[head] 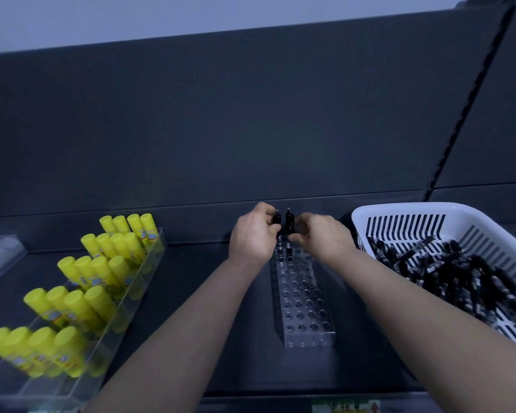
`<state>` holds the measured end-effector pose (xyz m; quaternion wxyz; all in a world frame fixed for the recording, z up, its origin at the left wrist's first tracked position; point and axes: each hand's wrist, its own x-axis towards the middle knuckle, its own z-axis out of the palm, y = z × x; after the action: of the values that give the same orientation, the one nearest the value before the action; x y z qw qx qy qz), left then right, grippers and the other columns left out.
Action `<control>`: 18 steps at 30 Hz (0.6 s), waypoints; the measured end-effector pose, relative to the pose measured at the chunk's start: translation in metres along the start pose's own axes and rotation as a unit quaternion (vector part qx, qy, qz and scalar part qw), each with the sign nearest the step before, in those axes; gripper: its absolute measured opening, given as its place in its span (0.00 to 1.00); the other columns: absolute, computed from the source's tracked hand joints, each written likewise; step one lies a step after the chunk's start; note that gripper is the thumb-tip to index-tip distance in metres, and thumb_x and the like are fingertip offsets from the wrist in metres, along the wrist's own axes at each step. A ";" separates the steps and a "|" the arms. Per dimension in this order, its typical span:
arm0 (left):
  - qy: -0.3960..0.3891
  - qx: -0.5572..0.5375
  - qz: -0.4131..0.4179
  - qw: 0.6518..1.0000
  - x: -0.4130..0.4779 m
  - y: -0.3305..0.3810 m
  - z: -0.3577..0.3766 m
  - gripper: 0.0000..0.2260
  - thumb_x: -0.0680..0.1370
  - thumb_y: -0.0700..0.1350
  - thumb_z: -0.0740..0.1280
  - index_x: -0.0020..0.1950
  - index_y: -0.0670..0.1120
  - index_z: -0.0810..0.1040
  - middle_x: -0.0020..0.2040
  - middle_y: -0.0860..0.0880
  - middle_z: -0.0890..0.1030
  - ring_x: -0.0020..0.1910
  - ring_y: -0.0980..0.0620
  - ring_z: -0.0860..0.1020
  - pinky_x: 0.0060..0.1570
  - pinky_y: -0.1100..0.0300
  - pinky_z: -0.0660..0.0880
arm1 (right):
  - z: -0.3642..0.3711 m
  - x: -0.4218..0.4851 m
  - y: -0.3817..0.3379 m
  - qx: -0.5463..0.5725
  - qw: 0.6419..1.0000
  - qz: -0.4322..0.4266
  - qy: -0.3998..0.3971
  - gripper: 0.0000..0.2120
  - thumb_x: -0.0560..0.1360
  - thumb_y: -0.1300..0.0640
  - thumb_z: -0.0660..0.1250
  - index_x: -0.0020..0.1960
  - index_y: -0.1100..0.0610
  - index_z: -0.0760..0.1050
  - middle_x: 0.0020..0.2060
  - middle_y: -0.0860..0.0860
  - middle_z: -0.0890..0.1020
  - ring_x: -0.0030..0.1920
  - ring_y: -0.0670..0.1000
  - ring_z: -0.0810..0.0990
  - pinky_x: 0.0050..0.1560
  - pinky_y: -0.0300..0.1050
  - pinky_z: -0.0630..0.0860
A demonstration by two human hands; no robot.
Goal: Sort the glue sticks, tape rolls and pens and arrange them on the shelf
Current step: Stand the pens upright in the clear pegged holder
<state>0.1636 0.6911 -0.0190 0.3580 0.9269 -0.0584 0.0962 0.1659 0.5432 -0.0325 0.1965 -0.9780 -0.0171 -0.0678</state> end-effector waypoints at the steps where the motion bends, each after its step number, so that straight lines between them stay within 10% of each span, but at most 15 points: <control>1: 0.002 0.001 0.002 1.000 -0.001 0.001 -0.001 0.13 0.78 0.42 0.67 0.63 0.47 0.74 0.56 0.51 0.81 0.54 0.52 0.79 0.57 0.54 0.76 | -0.002 0.000 0.001 0.001 1.000 0.001 0.001 0.17 0.73 0.44 0.68 0.59 0.47 0.75 0.52 0.47 0.83 0.56 0.53 0.79 0.50 0.46 0.75; 10: 0.081 0.067 0.116 0.988 -0.011 0.043 -0.009 0.12 0.79 0.42 0.65 0.62 0.48 0.75 0.55 0.52 0.80 0.62 0.53 0.72 0.57 0.58 0.72 | -0.043 -0.024 0.025 -0.102 0.994 -0.032 0.037 0.09 0.75 0.53 0.63 0.54 0.47 0.78 0.52 0.50 0.82 0.55 0.55 0.78 0.44 0.44 0.69; 18: -0.042 0.091 0.159 0.982 -0.021 0.111 0.049 0.10 0.77 0.40 0.64 0.56 0.50 0.79 0.51 0.52 0.83 0.56 0.49 0.77 0.56 0.53 0.75 | -0.100 -0.075 0.115 -0.151 0.983 0.056 0.085 0.14 0.75 0.58 0.61 0.55 0.44 0.79 0.54 0.47 0.82 0.56 0.53 0.78 0.43 0.43 0.67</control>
<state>0.1304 0.5768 0.0134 0.2491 0.9378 -0.2112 0.1174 0.0860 0.3976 0.0043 0.0511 -0.9865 0.0645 -0.1412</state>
